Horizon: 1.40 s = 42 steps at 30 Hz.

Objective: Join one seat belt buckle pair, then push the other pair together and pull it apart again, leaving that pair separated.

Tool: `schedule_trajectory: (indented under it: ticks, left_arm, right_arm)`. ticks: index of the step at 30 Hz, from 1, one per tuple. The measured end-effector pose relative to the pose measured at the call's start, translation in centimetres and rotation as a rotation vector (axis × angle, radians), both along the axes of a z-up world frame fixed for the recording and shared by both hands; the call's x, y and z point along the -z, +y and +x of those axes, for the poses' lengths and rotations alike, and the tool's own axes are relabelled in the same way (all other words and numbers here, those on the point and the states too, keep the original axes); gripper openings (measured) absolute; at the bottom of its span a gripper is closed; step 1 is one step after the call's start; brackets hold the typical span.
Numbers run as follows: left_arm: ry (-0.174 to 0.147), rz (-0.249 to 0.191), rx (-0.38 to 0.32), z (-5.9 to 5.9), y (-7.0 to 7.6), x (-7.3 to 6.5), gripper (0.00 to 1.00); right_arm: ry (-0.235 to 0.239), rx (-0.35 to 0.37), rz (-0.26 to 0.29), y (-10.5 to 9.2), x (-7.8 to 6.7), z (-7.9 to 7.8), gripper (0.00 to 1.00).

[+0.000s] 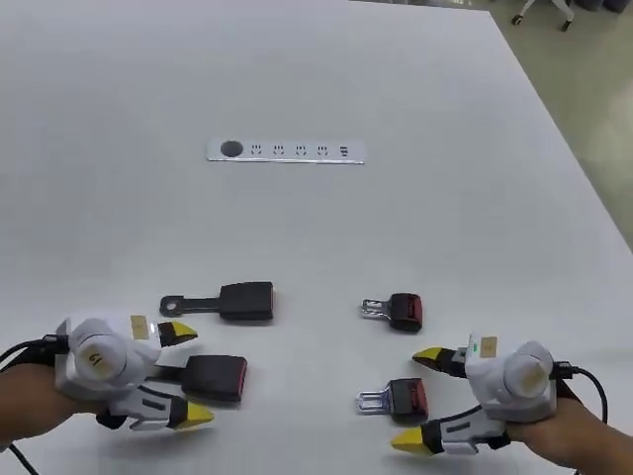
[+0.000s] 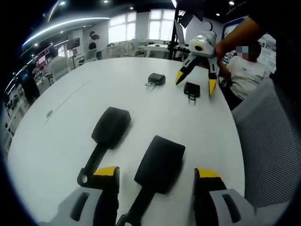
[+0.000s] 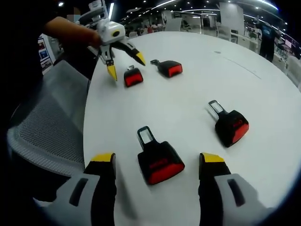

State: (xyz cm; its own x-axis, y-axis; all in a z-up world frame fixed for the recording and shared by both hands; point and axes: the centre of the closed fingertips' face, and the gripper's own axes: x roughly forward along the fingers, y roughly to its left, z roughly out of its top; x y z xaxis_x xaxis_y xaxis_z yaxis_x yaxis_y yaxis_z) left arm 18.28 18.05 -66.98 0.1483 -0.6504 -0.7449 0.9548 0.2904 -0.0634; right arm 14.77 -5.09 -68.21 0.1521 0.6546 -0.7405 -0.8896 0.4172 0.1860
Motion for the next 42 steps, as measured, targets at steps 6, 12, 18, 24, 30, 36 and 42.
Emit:
schedule_trajectory:
  ticks: [6,12,18,24,30,36,42]
  left_arm:
    - [-0.005,0.033,0.051,0.3,0.2,1.1,0.58]
    - [-0.016,0.069,0.101,0.3,0.6,2.1,0.49]
    - [-0.029,0.07,0.126,0.4,0.4,2.0,0.47]
    - [-0.03,0.073,0.134,0.5,0.4,2.0,0.37]
    - [-0.025,0.088,0.138,0.6,0.3,2.0,0.36]
    - [-0.004,0.117,0.143,0.6,0.4,2.2,0.36]
    - [0.015,0.136,0.132,0.5,0.4,2.1,0.35]
  right_arm:
    - [-0.01,-0.048,-0.023,0.1,0.2,0.2,0.66]
    - [-0.029,-0.097,-0.039,0.4,0.1,0.2,0.52]
    - [-0.044,-0.096,-0.054,0.9,-0.2,0.4,0.4]
    - [-0.053,-0.079,-0.068,0.7,-0.2,0.7,0.37]
    - [-0.048,-0.064,-0.072,0.5,0.2,1.2,0.36]
    - [-0.044,-0.068,-0.074,0.6,0.4,1.3,0.36]
    - [-0.043,-0.067,-0.071,1.0,0.5,1.6,0.36]
